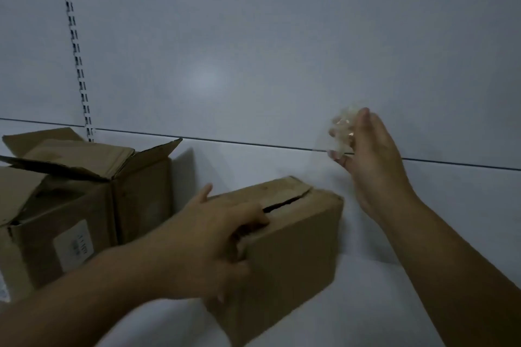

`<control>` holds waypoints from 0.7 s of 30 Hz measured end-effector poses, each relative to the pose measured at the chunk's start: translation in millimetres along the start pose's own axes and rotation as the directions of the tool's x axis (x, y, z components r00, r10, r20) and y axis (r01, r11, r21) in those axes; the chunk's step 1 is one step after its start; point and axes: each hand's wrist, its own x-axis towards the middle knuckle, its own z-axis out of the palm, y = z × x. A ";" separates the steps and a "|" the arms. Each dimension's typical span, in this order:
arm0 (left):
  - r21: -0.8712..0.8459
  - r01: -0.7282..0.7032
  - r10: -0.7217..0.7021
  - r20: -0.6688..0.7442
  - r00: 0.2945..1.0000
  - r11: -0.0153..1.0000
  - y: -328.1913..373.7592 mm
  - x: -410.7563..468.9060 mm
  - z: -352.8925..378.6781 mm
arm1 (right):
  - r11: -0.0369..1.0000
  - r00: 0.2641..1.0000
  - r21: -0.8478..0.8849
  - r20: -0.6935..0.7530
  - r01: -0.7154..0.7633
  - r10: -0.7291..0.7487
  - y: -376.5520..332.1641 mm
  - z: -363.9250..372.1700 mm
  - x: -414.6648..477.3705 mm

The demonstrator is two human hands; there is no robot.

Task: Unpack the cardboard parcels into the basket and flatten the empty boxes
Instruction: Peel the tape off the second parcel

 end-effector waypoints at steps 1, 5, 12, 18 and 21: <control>-0.077 -0.006 0.011 0.077 0.997 0.997 -16.0 -2.7 -9.2 | 0.977 0.996 0.198 0.034 -0.083 0.078 -5.2 -6.1 4.8; -0.166 0.217 -0.223 -0.020 0.975 0.962 -52.7 -2.8 -35.5 | 0.714 0.901 0.587 0.407 -0.381 0.147 -23.7 -10.3 2.8; 0.262 0.288 -0.104 -0.546 0.831 0.921 21.2 46.3 -33.9 | 0.880 0.800 0.222 0.549 -0.420 0.243 -21.8 -1.7 -6.5; -0.093 0.333 -0.329 0.059 0.943 0.938 57.3 80.8 -1.6 | 0.956 0.834 0.126 0.527 -0.266 0.163 -22.7 -4.2 -7.1; 0.048 0.360 -0.359 0.271 0.893 0.932 56.6 81.6 10.4 | 0.984 0.783 -0.107 0.596 -0.145 0.181 -25.4 -15.2 -5.4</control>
